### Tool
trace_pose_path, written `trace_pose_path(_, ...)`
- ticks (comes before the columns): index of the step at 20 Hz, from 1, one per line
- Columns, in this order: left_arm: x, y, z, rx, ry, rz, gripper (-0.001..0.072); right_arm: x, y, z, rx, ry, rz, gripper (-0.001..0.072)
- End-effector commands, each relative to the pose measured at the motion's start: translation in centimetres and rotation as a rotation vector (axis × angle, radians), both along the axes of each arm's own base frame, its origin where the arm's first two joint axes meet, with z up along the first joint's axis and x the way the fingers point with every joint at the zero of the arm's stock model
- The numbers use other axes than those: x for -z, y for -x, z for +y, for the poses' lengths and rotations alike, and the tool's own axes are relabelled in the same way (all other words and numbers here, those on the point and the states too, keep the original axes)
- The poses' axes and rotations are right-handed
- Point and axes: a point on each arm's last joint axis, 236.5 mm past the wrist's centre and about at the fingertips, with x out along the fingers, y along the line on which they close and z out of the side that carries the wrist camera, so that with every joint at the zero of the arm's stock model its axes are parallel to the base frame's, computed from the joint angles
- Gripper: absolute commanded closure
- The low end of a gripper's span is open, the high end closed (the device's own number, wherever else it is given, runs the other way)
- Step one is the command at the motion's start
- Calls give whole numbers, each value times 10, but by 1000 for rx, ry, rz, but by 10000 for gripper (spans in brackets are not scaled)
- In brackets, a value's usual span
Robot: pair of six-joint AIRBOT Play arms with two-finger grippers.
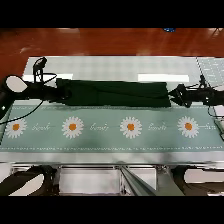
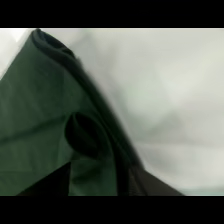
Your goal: Fold the shirts.
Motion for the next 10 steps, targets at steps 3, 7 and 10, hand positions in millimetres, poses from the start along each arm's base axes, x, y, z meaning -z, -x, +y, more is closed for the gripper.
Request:
trace_pose_path(3, 1, -2, -5, -2, 13, -2, 203, 25, -30, 36, -92, -5, 60, 298)
trace_pose_path(7, 3, -2, -8, -6, 31, 8, 203, 25, -43, 65, -165, 4, 39, 401)
trace_pose_path(10, 2, -2, -9, -9, 41, 10, 203, 13, -44, 75, -239, 2, 5, 687)
